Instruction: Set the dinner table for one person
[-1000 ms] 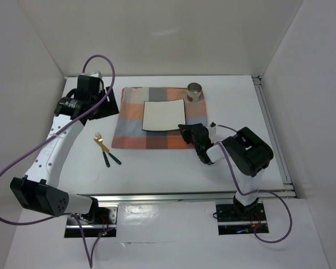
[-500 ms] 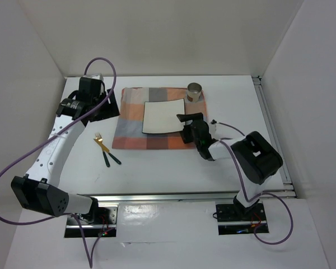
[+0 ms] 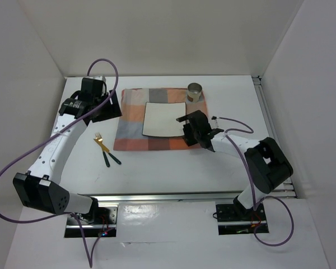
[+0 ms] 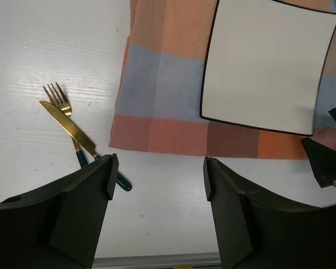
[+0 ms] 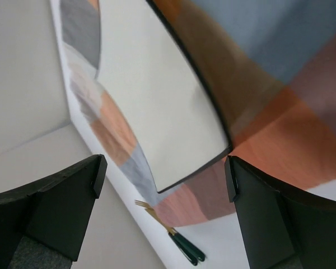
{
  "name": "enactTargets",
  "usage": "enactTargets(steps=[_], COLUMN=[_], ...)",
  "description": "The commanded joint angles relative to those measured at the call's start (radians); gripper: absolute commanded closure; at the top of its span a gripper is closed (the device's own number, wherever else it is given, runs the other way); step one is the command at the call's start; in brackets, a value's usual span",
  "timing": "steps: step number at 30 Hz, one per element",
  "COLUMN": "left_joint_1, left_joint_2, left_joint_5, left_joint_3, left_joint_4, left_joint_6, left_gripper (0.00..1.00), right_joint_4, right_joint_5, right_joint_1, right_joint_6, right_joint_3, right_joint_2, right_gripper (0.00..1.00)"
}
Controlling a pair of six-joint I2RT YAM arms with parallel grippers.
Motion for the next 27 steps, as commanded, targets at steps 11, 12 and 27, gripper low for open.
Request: enactTargets(steps=[11, 12, 27], left_joint_1=[0.006, 0.006, 0.141], left_joint_2=[0.000, 0.000, 0.012], left_joint_5=[0.026, 0.026, -0.014], left_joint_3=[0.013, 0.003, -0.304], left_joint_4=[0.039, 0.039, 0.062], left_joint_6=[-0.005, -0.005, -0.203], left_gripper=[0.21, 0.21, 0.23], right_joint_4=[-0.259, -0.259, -0.418], right_joint_5=[-0.043, -0.033, -0.407], right_joint_1=[-0.026, -0.026, 0.043], right_joint_6=[-0.095, -0.127, -1.057], right_joint_3=[0.182, 0.193, 0.509], right_joint_2=[0.020, 0.000, 0.069], right_gripper=[0.00, 0.00, 0.06])
